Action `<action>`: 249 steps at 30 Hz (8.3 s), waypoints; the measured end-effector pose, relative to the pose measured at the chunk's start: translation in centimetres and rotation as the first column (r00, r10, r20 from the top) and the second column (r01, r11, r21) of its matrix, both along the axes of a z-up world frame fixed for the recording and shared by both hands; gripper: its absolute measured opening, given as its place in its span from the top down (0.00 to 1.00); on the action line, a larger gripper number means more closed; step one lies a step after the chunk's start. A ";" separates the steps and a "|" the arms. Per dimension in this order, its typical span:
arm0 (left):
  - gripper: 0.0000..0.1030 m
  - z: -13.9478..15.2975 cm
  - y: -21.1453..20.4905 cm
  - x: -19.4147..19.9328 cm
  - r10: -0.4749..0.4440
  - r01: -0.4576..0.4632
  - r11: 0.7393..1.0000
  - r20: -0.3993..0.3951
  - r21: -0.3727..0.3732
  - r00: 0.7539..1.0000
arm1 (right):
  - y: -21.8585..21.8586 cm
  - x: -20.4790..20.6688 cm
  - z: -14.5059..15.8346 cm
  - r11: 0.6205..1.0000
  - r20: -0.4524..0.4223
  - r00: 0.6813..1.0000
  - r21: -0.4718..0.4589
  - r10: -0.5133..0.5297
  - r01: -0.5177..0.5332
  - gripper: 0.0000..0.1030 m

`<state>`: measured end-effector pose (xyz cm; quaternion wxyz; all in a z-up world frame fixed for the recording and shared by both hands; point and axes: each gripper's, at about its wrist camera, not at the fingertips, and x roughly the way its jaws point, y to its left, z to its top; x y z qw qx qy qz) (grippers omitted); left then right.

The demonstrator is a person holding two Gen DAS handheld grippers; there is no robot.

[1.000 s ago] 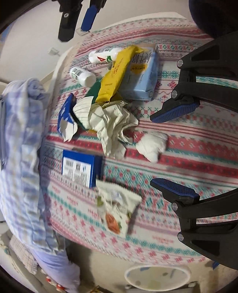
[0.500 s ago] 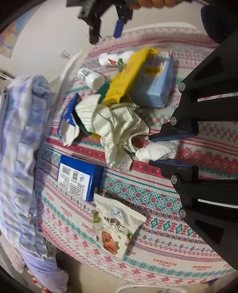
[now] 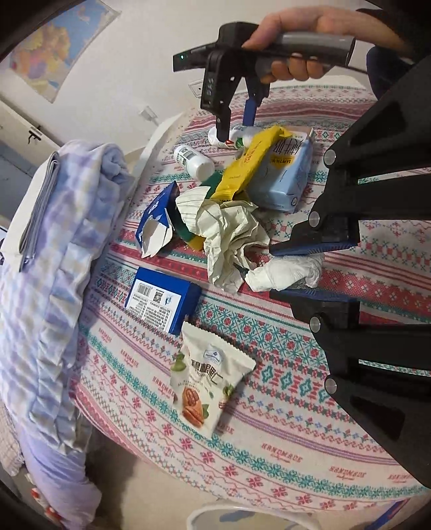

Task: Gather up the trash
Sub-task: 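Grasp the white tissue with the left tool while the right tool grasps a white bottle, then carry tissue and bottle to the wastebasket and open both tools, then grasp the snack wrapper with the left tool while the right tool grasps crumpled tissue, then carry wrapper and tissue to the wastebasket and open both tools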

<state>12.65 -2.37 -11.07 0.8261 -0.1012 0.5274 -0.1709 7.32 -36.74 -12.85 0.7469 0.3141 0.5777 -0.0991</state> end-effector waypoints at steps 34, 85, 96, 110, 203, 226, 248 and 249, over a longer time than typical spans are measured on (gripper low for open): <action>0.80 7.0 12.4 -0.1 0.183 -0.181 0.983 0.101 -0.027 0.978 | 13.6 -2.4 9.4 0.922 0.392 0.851 -0.306 0.350 -0.238 0.62; 0.53 -0.1 39.0 -0.3 0.657 -0.684 0.719 -0.202 -0.122 0.727 | 54.0 3.1 1.3 0.629 0.362 0.549 -0.150 0.753 -0.763 0.61; 0.53 0.4 38.1 -0.6 0.644 -0.666 0.736 -0.177 -0.122 0.745 | 54.4 3.4 0.3 0.627 0.361 0.565 -0.078 0.742 -0.775 0.51; 0.53 1.3 29.1 0.3 0.500 -0.515 0.852 -0.144 -0.099 0.854 | 43.9 0.5 4.8 0.691 0.405 0.597 -0.131 0.692 -0.711 0.51; 0.96 2.3 17.2 2.5 0.333 -0.337 0.928 -0.056 -0.155 0.941 | 19.0 0.7 8.7 0.833 0.417 0.723 -0.338 0.550 -0.438 0.83; 0.96 2.5 33.1 -0.4 0.564 -0.567 0.821 -0.066 -0.058 0.823 | 25.8 -1.5 9.2 0.767 0.484 0.604 -0.290 0.633 -0.572 0.83; 0.71 -3.3 36.2 1.5 0.587 -0.592 0.803 -0.246 0.061 0.771 | 44.1 0.1 6.8 0.676 0.553 0.530 -0.084 0.643 -0.732 0.82; 0.66 -3.5 36.5 1.3 0.598 -0.606 0.794 -0.257 0.057 0.759 | 44.7 0.3 6.7 0.673 0.553 0.527 -0.086 0.646 -0.735 0.82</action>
